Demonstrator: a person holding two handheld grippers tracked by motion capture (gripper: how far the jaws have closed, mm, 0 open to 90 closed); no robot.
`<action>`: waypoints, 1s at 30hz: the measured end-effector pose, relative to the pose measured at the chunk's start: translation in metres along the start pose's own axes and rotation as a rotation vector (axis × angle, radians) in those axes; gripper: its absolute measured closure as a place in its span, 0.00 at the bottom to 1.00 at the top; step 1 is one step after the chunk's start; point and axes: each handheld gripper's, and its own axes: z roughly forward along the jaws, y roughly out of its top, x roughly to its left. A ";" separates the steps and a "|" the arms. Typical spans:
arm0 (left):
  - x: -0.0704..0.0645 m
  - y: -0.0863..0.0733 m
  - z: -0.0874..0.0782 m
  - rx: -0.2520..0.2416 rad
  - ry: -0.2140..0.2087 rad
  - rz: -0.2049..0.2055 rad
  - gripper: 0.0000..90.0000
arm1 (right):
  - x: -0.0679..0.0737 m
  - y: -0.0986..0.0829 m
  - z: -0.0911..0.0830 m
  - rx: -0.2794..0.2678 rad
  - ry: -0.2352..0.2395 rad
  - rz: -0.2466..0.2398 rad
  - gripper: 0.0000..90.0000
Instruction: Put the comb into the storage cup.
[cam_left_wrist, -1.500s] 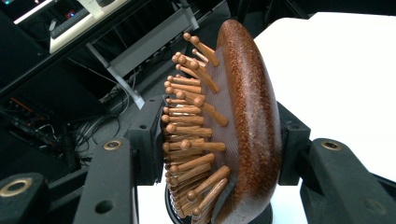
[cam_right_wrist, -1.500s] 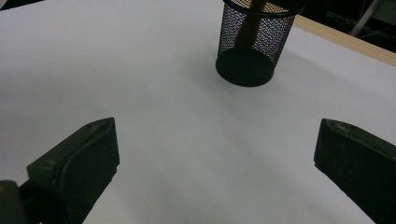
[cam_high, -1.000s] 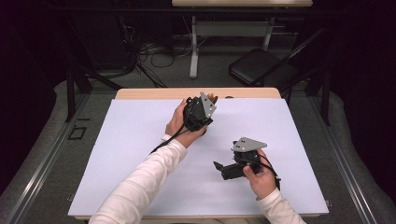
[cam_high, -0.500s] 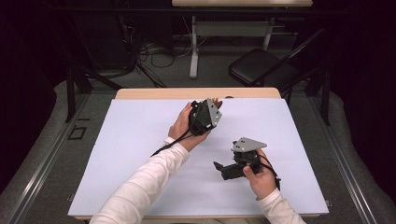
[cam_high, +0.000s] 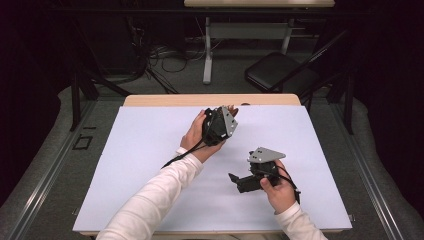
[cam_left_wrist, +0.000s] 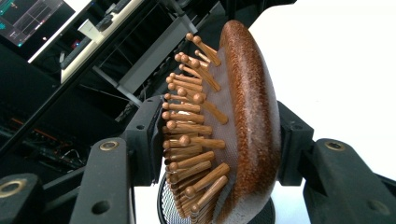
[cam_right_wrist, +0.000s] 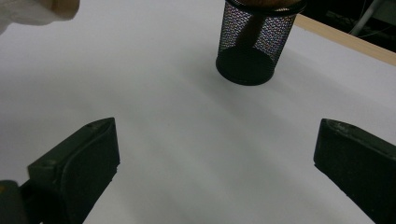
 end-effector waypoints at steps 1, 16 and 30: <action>0.000 0.000 0.000 0.000 0.002 0.001 0.51 | 0.000 0.000 0.000 0.001 0.000 0.000 0.00; -0.003 -0.001 -0.001 -0.018 0.002 0.019 0.48 | 0.000 0.000 0.001 0.005 0.002 -0.001 0.00; 0.001 -0.004 0.000 -0.028 -0.029 -0.009 0.47 | 0.001 0.000 0.001 0.008 0.001 -0.007 0.00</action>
